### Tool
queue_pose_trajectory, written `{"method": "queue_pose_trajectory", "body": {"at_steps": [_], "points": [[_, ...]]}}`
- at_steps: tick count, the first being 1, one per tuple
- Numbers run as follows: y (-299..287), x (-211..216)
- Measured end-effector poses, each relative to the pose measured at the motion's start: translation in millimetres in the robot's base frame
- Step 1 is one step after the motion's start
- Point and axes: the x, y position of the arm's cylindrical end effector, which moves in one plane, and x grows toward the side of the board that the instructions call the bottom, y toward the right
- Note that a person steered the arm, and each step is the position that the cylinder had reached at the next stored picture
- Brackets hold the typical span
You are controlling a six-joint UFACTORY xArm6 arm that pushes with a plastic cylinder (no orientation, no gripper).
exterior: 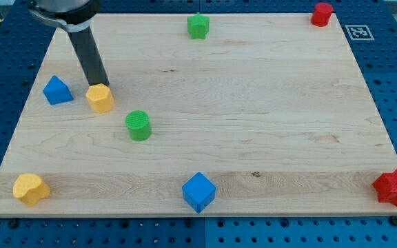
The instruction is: Slide the yellow hexagon to the yellow heart
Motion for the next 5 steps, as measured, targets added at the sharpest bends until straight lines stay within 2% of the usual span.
{"method": "queue_pose_trajectory", "body": {"at_steps": [1, 4, 5], "points": [[8.0, 7.8], [7.9, 98.0], [8.2, 98.0]]}}
